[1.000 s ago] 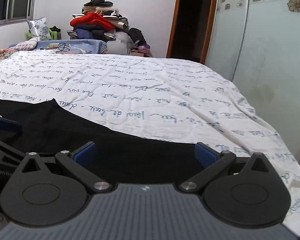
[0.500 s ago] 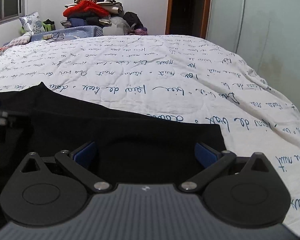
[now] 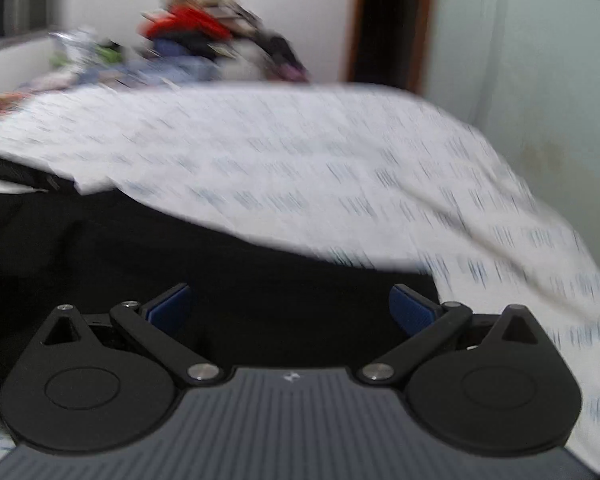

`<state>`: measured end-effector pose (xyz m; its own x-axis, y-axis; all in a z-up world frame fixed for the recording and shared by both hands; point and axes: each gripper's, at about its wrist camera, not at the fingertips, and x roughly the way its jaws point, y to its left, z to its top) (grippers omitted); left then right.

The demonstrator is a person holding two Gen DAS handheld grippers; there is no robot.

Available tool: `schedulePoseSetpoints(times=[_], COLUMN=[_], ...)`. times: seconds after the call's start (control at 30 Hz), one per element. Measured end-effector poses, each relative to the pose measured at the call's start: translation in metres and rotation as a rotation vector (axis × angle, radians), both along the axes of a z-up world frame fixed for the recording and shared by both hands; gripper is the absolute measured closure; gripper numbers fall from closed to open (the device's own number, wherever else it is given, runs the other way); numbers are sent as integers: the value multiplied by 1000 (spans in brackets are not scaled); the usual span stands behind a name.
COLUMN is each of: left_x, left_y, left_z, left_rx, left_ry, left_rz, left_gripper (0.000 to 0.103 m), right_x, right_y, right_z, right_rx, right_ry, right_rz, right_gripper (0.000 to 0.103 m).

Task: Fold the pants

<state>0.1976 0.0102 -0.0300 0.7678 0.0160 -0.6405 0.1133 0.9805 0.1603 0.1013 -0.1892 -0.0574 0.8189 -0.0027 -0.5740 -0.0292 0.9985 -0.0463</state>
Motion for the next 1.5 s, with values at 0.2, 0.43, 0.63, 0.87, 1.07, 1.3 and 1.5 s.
schedulePoseSetpoints(times=[0.2,0.43,0.63,0.87,1.07,1.3,1.5], left_x=[-10,-15,-7,-6,-7,-4,-28], left_y=[7,20,41,53,49,57,36], left_z=[-27,-15,-31,-33,-35,-33,-6], left_rx=[102,315,299,209,227,187,107], left_ry=[-34,-163,-138,-119,-127,-107,-95], left_rz=[-7,104,148,146,150,146,73], left_gripper=[0,0,0,0,0,0,0], right_x=[33,80,110,142,109,121,44], right_y=[70,128,147,130,130,120,69], right_z=[9,-1,-12,-15,2,-10,26], right_rx=[-98,-170,-171,-75,-92,-41,-164], right_ry=[-9,40,111,122,90,104,-86], right_rz=[257,395,456,357,420,314,216], right_gripper=[0,67,78,69,70,38,3])
